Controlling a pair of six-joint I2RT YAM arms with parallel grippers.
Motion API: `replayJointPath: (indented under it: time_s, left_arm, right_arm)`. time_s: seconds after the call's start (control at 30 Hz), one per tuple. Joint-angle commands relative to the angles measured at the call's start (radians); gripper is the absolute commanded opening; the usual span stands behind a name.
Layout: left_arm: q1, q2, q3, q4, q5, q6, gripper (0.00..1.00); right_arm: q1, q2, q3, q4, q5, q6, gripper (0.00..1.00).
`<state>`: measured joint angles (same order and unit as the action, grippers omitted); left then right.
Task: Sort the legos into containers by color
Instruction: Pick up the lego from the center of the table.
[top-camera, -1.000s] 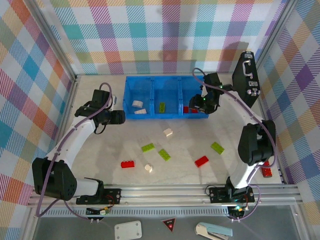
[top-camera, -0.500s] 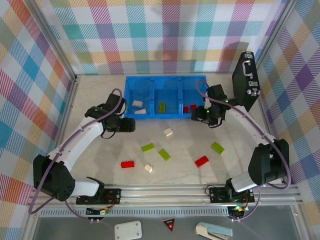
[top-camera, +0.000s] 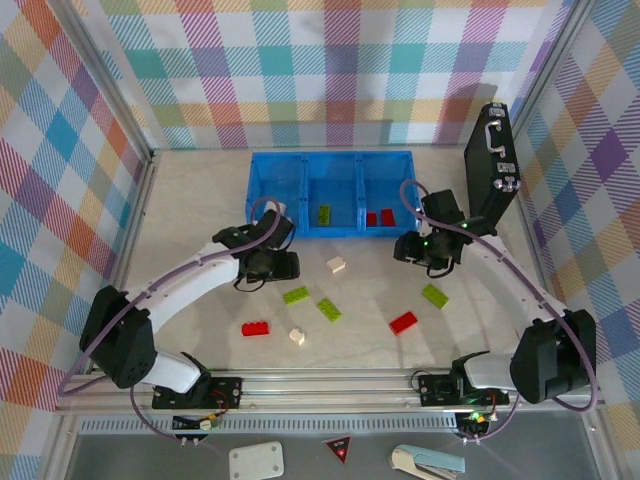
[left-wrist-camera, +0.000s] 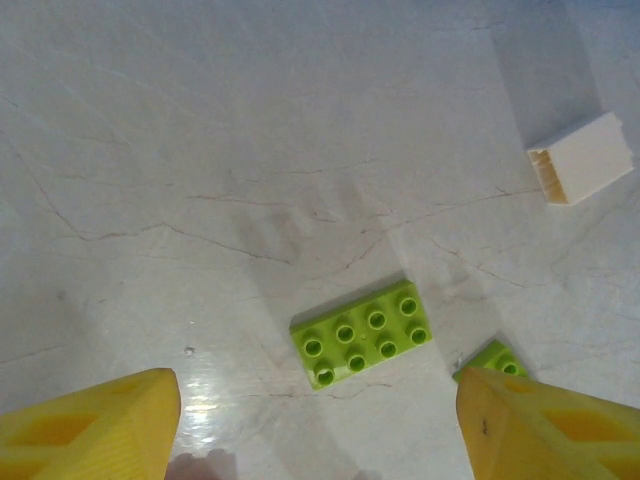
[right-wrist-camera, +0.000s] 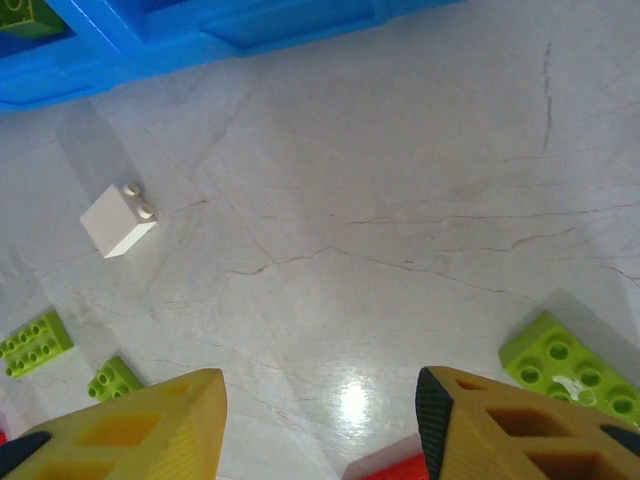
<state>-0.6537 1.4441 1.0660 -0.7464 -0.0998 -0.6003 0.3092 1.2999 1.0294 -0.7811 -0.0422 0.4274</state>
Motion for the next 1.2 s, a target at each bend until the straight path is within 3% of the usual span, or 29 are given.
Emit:
replayJointPath:
  time_s: [0.0,0.3,0.7,1.17]
  left_arm:
    - [-0.022,0.046,-0.021,0.052,-0.05,-0.132,0.74]
    - [-0.087,0.187,-0.027,0.111,-0.015,-0.254,0.79]
    - [-0.131,0.316,-0.028,0.132,0.017,-0.309,0.81]
    - [-0.142,0.299,-0.047,0.127,0.007,-0.311,0.71]
  right_arm:
    - [0.007,-0.039,-0.027,-0.024,0.042,-0.019,0.54]
    - [0.007,-0.057,-0.061,-0.023,0.061,-0.03,0.54]
    - [0.007,-0.057,-0.074,-0.021,0.072,-0.035,0.54]
    - [0.007,-0.063,-0.071,-0.026,0.071,-0.03,0.54]
